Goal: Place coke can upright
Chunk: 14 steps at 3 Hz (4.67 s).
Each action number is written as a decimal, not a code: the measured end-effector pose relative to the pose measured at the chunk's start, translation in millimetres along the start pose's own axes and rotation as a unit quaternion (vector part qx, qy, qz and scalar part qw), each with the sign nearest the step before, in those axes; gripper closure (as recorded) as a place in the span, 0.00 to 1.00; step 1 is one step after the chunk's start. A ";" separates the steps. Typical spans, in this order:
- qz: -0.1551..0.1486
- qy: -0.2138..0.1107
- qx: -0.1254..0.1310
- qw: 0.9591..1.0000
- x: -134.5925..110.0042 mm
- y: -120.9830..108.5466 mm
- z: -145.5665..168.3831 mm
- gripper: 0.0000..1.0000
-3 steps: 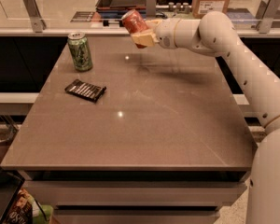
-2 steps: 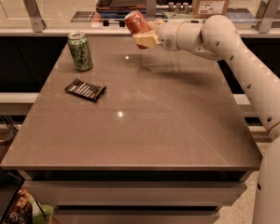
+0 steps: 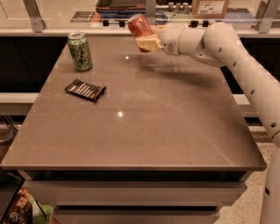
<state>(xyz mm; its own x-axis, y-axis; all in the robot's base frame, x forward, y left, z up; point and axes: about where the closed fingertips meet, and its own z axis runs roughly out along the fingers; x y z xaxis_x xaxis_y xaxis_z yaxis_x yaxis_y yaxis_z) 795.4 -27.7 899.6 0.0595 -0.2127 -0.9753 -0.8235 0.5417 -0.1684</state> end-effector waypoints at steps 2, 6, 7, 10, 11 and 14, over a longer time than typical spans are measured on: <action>0.024 0.005 0.003 1.000 20.1 1.5 -4.2 1.00; 0.060 -0.008 -0.008 0.998 44.2 3.6 0.7 1.00; 0.060 -0.008 -0.008 0.998 43.2 3.4 0.6 1.00; 0.060 -0.008 -0.008 0.998 42.6 3.5 0.7 0.61; 0.060 -0.008 -0.011 0.998 42.4 5.7 3.6 0.37; 0.060 -0.009 -0.015 0.998 41.9 10.0 9.1 0.00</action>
Offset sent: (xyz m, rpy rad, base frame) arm -0.0036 -0.0182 -0.0304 0.0290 0.0716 -0.0334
